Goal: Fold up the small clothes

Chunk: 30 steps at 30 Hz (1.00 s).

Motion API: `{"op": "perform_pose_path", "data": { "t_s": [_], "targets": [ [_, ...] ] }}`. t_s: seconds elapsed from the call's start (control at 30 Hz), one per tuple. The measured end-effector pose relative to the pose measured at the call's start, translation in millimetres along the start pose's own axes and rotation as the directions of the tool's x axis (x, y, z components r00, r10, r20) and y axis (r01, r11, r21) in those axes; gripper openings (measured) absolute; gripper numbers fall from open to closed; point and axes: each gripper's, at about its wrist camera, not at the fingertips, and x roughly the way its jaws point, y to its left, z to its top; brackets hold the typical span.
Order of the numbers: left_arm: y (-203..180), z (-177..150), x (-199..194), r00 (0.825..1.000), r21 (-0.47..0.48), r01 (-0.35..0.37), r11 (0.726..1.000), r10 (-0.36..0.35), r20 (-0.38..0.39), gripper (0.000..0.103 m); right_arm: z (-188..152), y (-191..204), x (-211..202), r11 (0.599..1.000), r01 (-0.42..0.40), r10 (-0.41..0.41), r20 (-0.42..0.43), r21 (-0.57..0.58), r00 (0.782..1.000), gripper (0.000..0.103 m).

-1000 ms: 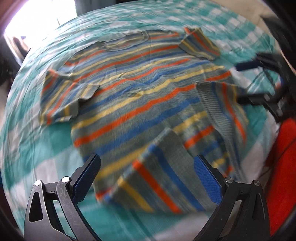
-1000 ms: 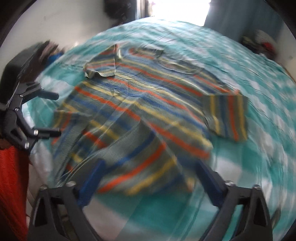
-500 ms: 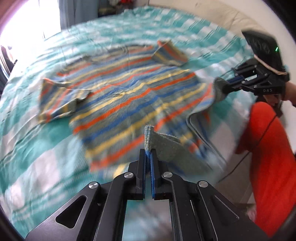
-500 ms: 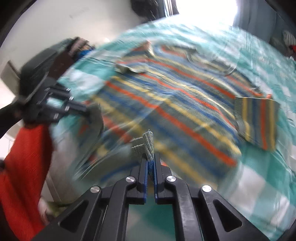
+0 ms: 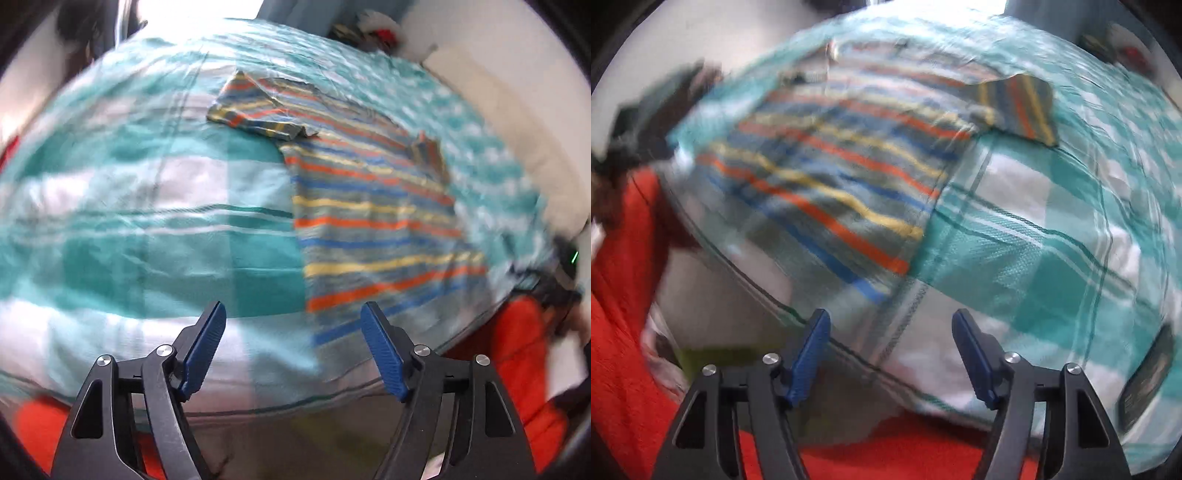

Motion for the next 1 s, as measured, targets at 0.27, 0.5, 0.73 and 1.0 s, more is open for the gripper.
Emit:
{"op": "perform_pose_path", "data": {
  "t_s": [0.27, 0.5, 0.73, 1.0],
  "targets": [
    [-33, -11, 62, 0.986, 0.035, -0.086, 0.996, 0.090, -0.141, 0.076, -11, -24, 56, 0.903, -0.098, 0.104, 0.009, 0.418, 0.995, 0.067],
    [-57, -14, 56, 0.979, 0.116, -0.033, 0.993, 0.055, -0.197, 0.004, -12, -24, 55, 0.842, -0.235, 0.215, 0.097, 0.486, 0.972, 0.006],
    [-47, -11, 28, 0.984, 0.114, -0.032, 0.993, 0.051, -0.169, 0.004, -10, -15, 10, 0.868, -0.226, 0.199, 0.109, 0.442, 0.974, 0.005],
    [-46, -30, 44, 0.971, 0.097, -0.055, 0.994, 0.076, -0.225, 0.004, -20, -19, 37, 0.866, -0.163, 0.187, -0.002, 0.472, 0.982, 0.005]
  ]
}}
